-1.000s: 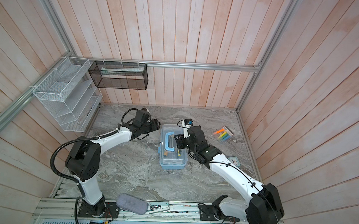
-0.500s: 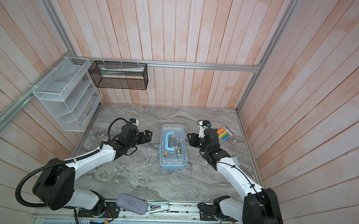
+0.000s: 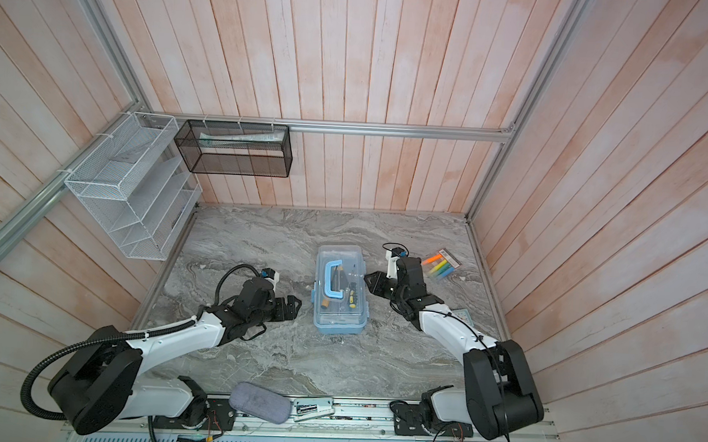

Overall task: Pack the tool kit
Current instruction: 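Press the lid down with the right gripper while the left gripper reaches the latch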

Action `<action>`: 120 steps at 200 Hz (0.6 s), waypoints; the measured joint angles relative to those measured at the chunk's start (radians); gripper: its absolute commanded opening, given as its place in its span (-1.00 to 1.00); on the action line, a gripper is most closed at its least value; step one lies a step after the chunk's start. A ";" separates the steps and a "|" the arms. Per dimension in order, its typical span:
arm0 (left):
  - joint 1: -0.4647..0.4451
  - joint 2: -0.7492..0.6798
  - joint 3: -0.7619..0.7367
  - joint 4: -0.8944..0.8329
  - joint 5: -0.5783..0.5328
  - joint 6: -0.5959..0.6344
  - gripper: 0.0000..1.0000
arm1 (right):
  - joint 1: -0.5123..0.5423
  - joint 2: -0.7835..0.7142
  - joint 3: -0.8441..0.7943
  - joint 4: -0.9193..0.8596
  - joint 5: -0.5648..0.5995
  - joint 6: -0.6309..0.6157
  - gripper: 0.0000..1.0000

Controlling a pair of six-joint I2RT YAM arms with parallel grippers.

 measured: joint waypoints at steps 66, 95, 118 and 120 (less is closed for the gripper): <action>-0.059 0.124 -0.002 0.091 -0.034 -0.006 0.95 | -0.010 0.098 0.052 0.040 -0.066 -0.013 -0.50; -0.078 0.151 -0.009 0.152 -0.087 -0.006 0.95 | -0.021 0.102 0.052 0.047 -0.091 -0.020 -0.51; -0.110 0.180 -0.023 0.223 -0.158 0.000 0.95 | -0.030 0.117 0.053 0.051 -0.106 -0.024 -0.54; -0.114 0.185 -0.024 0.230 -0.165 0.001 0.95 | -0.031 0.119 0.053 0.051 -0.107 -0.024 -0.55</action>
